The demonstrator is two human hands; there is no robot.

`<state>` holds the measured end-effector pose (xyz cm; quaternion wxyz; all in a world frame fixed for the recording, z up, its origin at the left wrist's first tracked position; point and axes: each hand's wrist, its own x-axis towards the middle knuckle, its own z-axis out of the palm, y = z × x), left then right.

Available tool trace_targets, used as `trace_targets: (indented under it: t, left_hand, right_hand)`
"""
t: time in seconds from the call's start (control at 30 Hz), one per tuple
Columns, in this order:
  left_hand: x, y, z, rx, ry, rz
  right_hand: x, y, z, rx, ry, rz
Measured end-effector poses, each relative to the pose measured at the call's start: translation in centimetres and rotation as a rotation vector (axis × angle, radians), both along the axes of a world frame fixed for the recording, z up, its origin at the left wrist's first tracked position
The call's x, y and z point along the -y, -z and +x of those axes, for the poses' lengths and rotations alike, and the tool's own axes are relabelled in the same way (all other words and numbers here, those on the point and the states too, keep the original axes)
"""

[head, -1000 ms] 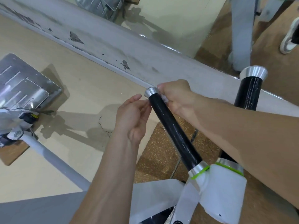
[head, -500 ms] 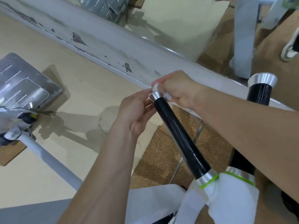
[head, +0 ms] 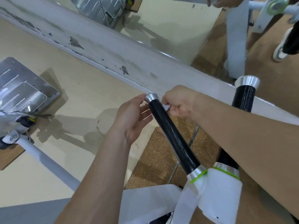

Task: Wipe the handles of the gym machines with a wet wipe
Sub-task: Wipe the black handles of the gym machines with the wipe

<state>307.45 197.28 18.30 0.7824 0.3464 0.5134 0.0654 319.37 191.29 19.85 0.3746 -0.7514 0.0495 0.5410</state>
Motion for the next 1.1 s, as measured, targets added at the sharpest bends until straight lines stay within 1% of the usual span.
trace_targets:
  t: [0.03,0.1,0.17,0.23,0.3,0.37,0.5,0.6,0.63,0.7,0.73,0.83,0.9,0.97,1.03,1.07,1.1]
  left_hand:
    - [0.2,-0.4,-0.1,0.011,-0.010,-0.004]
    - [0.6,-0.7,-0.3,-0.003,-0.011,0.047]
    - [1.0,-0.9,-0.8,-0.011,-0.009,0.110]
    - [1.3,-1.1,-1.2,-0.023,-0.025,0.167]
    - [1.7,-1.6,-1.6,-0.039,-0.042,0.198]
    - [2.4,-2.2,-1.8,-0.055,-0.028,0.223]
    - [3.7,-2.6,-1.8,-0.114,0.015,0.321]
    - [4.2,-2.9,-1.8,-0.123,-0.003,0.359]
    - [4.5,-3.1,-1.7,-0.120,-0.003,0.362]
    - [4.8,-3.3,-1.7,-0.116,0.020,0.374]
    - [5.0,-3.4,-1.7,-0.113,0.042,0.377]
    - [5.3,-3.2,-1.7,-0.106,0.121,0.383]
    - [5.3,-3.1,-1.8,-0.109,0.142,0.398]
    - [5.3,-3.1,-2.1,-0.123,0.142,0.433]
    - [5.4,-3.4,-2.3,-0.140,0.134,0.478]
    - [5.5,-3.8,-2.4,-0.134,0.124,0.501]
    - [5.5,-4.3,-2.6,-0.114,0.116,0.524]
  right_hand:
    - [0.3,-0.2,-0.3,0.075,-0.025,-0.002]
    - [0.9,-0.6,-0.7,0.215,-0.071,0.011]
    - [1.3,-0.6,-0.5,0.291,-0.108,0.031]
    - [1.9,-1.0,-0.4,0.345,-0.172,-0.014]
    - [2.7,-1.7,-1.1,0.335,-0.280,-0.105]
    - [3.5,-2.4,-1.5,0.278,-0.376,-0.149]
    - [4.6,-3.6,-1.2,0.187,-0.330,-0.076]
    - [5.5,-4.0,-0.7,0.195,-0.213,0.028]
    - [5.6,-3.8,-0.6,0.226,-0.207,0.019]
    - [5.2,-3.4,-0.6,0.346,-0.287,-0.054]
    - [5.0,-3.6,-0.9,0.354,-0.337,-0.083]
    - [4.8,-3.9,-2.0,0.246,-0.466,-0.084]
    - [5.3,-4.2,-2.2,0.205,-0.485,-0.079]
    - [6.1,-4.5,-1.8,0.185,-0.457,-0.052]
    - [6.8,-5.1,-1.2,0.223,-0.323,0.041]
    - [7.0,-5.6,-1.0,0.209,-0.195,0.142]
    - [7.4,-6.1,-0.9,0.153,-0.022,0.260]
